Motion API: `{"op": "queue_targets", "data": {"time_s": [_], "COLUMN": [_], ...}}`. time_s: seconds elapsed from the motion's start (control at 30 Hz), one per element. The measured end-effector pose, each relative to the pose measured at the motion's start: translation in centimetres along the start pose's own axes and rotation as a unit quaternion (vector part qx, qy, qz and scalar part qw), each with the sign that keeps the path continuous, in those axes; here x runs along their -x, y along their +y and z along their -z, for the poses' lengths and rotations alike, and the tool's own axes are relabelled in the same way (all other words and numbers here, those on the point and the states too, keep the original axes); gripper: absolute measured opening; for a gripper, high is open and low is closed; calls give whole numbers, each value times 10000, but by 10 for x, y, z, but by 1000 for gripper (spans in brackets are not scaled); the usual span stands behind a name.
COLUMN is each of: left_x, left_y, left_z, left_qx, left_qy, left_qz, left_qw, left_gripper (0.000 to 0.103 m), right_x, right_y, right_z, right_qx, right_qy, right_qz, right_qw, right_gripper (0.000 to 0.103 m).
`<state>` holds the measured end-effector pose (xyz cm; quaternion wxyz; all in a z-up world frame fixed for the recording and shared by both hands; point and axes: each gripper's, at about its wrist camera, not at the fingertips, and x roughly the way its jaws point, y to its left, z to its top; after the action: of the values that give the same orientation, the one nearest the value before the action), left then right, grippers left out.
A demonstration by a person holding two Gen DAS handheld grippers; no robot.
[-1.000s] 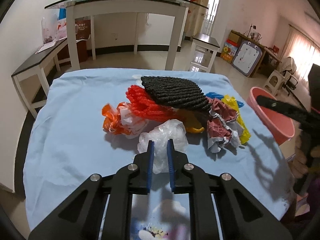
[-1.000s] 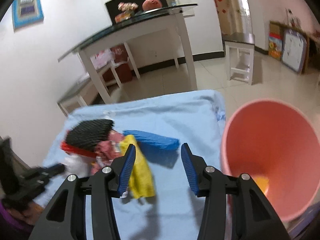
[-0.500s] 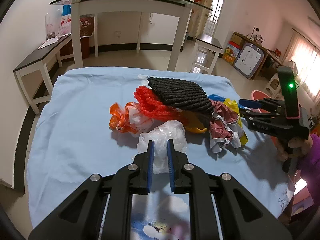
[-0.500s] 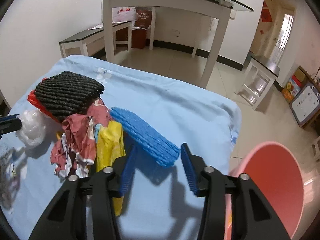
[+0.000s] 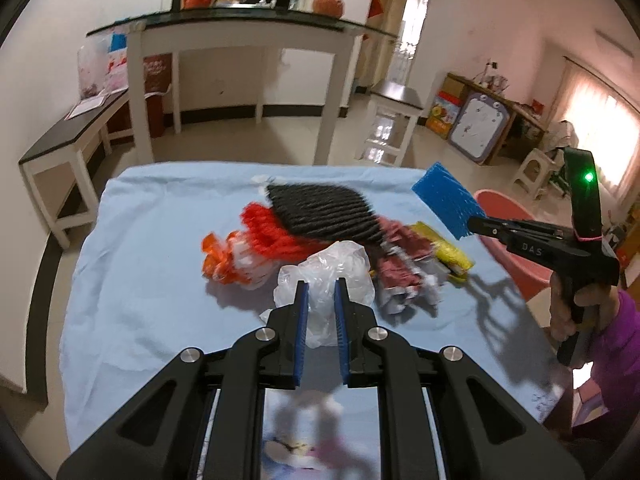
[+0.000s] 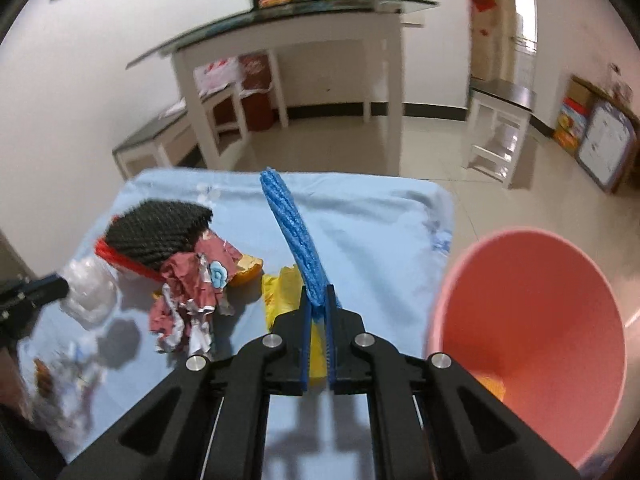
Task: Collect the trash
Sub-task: 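Grasp the clear plastic bag with the left tool while the right tool grasps the blue mesh sponge, then carry both items over the pink bucket and open both tools to drop them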
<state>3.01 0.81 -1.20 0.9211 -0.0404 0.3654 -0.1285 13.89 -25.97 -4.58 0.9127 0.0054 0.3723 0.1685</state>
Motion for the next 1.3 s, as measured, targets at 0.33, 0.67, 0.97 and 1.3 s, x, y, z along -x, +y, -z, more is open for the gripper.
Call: {"op": "queue_targets", "data": {"time_s": [0.33,0.67,0.97,1.3], "left_x": [-4,-39,-95,-137], "left_y": [-61,-148,-212,-236], "left_z": [-20,-52,-57,-51], "left_qx": [-513,-878,-1223,-1328], "left_qy": [-152,-181,75,421], "left_qz": [686,1449,1700,1736], "left_qw": [9962,9854,9778,9749], "left_gripper": [13,13,13,13], "right_x": [75,109,103,86], "right_y": [-31,-104,-133,-141], "right_z": [29,61,78,82], "right_qx": [-938,-1897,-2293,-2444], "right_qy": [-580,-677,-559,-413], "right_qz": [452,1127,1299,1380], "right_qw": [9929,9730,9630,9589], "right_gripper": [5,5,6,8]}}
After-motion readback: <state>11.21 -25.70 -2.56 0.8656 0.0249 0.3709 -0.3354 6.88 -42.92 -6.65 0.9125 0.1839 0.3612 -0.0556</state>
